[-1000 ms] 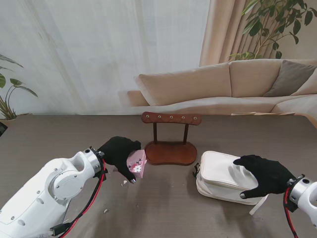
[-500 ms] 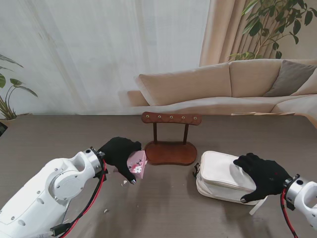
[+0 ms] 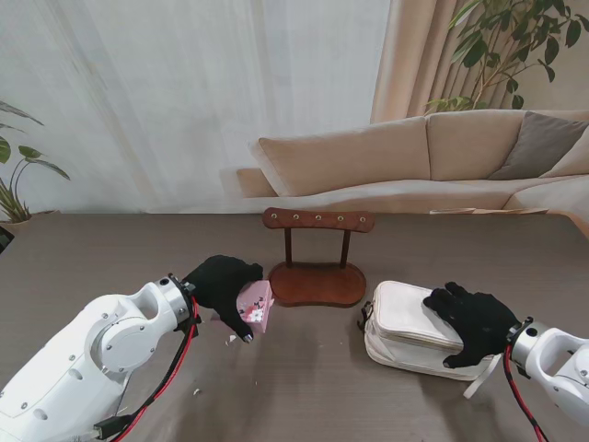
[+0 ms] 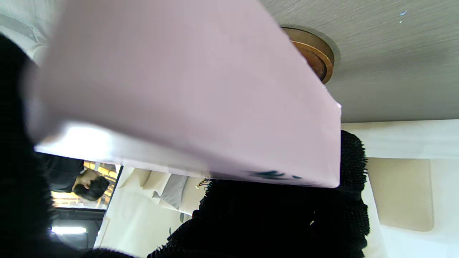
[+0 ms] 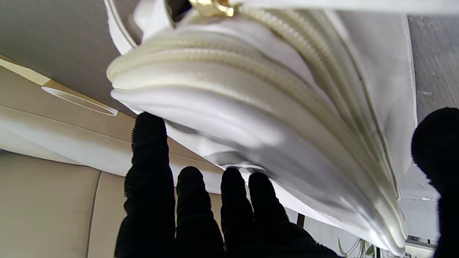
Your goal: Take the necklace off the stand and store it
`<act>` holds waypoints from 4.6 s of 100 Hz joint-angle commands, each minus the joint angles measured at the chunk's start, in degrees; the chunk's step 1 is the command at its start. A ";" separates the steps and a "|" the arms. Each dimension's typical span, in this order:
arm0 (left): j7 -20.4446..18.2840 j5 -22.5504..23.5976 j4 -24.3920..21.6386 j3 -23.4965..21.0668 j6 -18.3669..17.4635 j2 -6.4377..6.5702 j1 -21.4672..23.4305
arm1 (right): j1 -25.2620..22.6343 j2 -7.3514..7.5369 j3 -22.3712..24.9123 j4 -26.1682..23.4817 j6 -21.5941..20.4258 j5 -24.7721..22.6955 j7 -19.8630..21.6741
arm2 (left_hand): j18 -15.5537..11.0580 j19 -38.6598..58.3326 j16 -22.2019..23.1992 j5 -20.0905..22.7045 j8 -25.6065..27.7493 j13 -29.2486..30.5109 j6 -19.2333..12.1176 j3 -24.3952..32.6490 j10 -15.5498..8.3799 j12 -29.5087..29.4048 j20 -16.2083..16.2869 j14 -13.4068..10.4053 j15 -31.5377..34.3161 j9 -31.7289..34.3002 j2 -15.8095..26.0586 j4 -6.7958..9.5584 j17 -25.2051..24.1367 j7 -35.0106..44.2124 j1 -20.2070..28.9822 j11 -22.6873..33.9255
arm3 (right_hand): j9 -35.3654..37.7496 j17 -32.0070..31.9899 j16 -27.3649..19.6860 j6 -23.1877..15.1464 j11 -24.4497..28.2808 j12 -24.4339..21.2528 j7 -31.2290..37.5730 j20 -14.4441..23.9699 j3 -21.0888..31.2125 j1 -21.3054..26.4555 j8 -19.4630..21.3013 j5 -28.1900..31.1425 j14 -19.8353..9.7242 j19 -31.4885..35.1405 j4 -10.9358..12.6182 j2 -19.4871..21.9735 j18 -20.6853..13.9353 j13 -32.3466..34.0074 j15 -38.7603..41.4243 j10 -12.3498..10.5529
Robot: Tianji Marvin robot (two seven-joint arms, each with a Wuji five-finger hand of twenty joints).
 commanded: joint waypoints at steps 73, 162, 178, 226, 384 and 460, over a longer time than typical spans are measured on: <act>-1.37 0.11 -1.40 -1.11 0.54 -0.05 1.26 | 11.81 1.56 -16.88 18.35 2.68 -1.48 -22.14 | -3.86 4.34 5.27 5.08 2.21 4.92 -11.78 26.54 -8.95 1.80 1.82 -4.61 21.10 5.93 8.63 1.40 2.22 40.06 31.76 6.57 | 59.30 -11.99 16.52 -31.34 3.97 15.65 33.41 -4.62 37.91 23.49 -0.97 46.91 -13.58 45.89 -19.33 -12.86 -5.88 46.66 29.21 -13.85; -1.81 1.81 -4.64 -5.34 0.73 0.12 4.96 | 17.67 -1.90 -23.91 23.39 -12.36 9.98 -26.90 | -3.84 4.34 5.16 5.09 2.22 4.95 -11.78 26.40 -8.90 1.77 1.81 -4.58 21.14 5.94 8.65 1.37 2.24 40.04 31.83 6.54 | 61.91 -0.69 25.54 -32.58 15.70 26.06 37.46 -0.33 37.92 28.77 14.94 51.57 -9.21 51.73 -18.79 -11.10 -9.30 54.29 45.46 -9.52; -1.93 2.16 -5.35 -6.10 0.74 0.15 5.61 | 17.14 -2.87 -23.69 22.00 -14.53 12.34 -24.67 | -3.84 4.35 5.13 5.09 2.22 4.96 -11.78 26.41 -8.98 1.76 1.81 -4.54 21.14 5.92 8.68 1.41 2.23 40.04 31.87 6.52 | 61.82 -0.78 25.59 -31.98 15.72 25.97 37.42 -0.28 37.80 29.22 14.91 51.67 -8.67 51.51 -18.63 -11.15 -8.93 54.17 45.33 -9.01; -1.27 2.97 -5.90 -7.80 0.86 0.09 7.04 | 15.19 -5.20 -27.37 14.80 -8.75 22.56 -15.76 | -3.84 4.31 5.09 5.09 2.22 4.94 -11.78 26.39 -8.88 1.78 1.80 -4.55 21.14 5.96 8.69 1.38 2.24 40.04 31.78 6.55 | 61.48 -0.59 25.71 -31.68 15.58 25.67 37.21 -0.12 37.66 29.25 14.77 51.15 -8.71 51.37 -18.72 -11.10 -8.88 54.21 45.11 -8.93; -1.12 4.52 -7.22 -13.33 0.70 0.15 11.10 | 18.27 -5.11 -37.83 6.60 9.23 24.41 -7.89 | -3.78 4.31 5.24 5.10 2.23 4.87 -11.77 26.29 -8.81 1.76 1.85 -4.59 21.09 5.94 8.79 1.43 2.20 40.02 31.90 6.50 | 40.35 -14.48 20.45 -19.83 8.06 15.85 15.41 4.48 27.30 3.81 15.84 29.62 -6.05 45.54 -7.53 -11.32 -0.05 38.11 28.22 -7.56; -1.47 4.38 -6.91 -12.58 0.28 0.24 10.78 | 18.10 -5.37 -35.83 7.85 7.64 24.18 -10.71 | -3.74 4.27 5.17 5.11 2.24 4.87 -11.77 26.18 -8.76 1.74 1.85 -4.57 21.03 5.89 8.86 1.45 2.12 40.02 31.99 6.45 | 56.21 -2.40 22.71 -26.74 12.48 19.65 35.19 4.24 33.62 23.21 5.18 40.66 -10.47 53.70 -19.52 -5.56 -2.06 53.28 37.67 -9.24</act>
